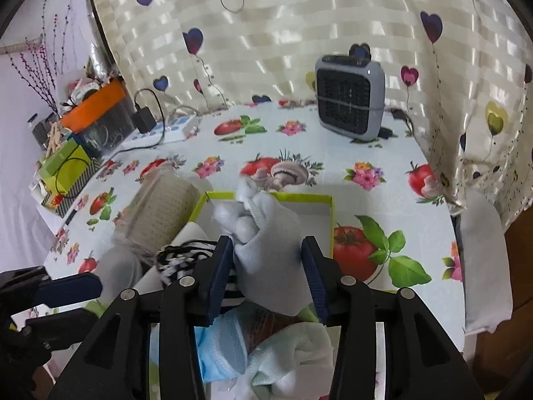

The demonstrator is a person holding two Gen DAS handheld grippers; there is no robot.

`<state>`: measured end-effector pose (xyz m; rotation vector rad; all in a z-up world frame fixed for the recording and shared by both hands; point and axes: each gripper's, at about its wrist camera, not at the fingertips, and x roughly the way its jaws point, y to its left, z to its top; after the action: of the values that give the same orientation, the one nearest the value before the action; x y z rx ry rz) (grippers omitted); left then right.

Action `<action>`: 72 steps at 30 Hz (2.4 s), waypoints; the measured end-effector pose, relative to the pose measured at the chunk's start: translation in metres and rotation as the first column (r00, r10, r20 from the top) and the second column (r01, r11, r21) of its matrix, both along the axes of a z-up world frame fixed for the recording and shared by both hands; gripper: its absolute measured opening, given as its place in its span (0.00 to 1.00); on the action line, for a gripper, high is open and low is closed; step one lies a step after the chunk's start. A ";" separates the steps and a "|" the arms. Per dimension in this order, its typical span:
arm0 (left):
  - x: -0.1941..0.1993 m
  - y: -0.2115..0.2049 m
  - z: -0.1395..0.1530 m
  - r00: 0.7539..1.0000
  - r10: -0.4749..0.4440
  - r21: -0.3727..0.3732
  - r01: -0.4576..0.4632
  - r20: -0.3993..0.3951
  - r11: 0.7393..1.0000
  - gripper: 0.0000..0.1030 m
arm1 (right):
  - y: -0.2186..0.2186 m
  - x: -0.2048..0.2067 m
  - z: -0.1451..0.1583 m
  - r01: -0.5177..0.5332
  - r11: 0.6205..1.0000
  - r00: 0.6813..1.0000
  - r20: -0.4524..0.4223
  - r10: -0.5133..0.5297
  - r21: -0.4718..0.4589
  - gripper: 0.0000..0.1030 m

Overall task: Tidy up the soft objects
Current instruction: 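Lower the sock and glove into the box and open both tools, then withdraw both open tools from the box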

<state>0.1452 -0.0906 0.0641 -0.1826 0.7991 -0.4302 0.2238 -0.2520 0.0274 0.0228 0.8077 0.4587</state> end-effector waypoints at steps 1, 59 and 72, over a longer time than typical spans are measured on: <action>0.000 0.000 0.000 1.000 0.001 0.000 -0.001 0.000 1.000 0.31 | -0.001 -0.002 0.002 -0.004 1.000 1.000 0.003 0.004 0.010 0.43; -0.128 0.043 -0.004 0.979 0.173 0.163 -0.189 0.105 0.968 0.31 | 0.048 -0.198 0.008 -0.110 0.993 0.992 0.065 0.107 0.037 0.43; -0.147 0.041 -0.025 0.984 0.159 0.203 -0.172 0.077 0.964 0.31 | 0.044 -0.219 -0.007 -0.077 0.997 0.996 0.041 0.078 -0.007 0.43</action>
<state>-0.0017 -0.0494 0.0395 -0.0399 0.7575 -0.1906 0.0046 -0.2081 0.0204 -0.0229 0.7706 0.5287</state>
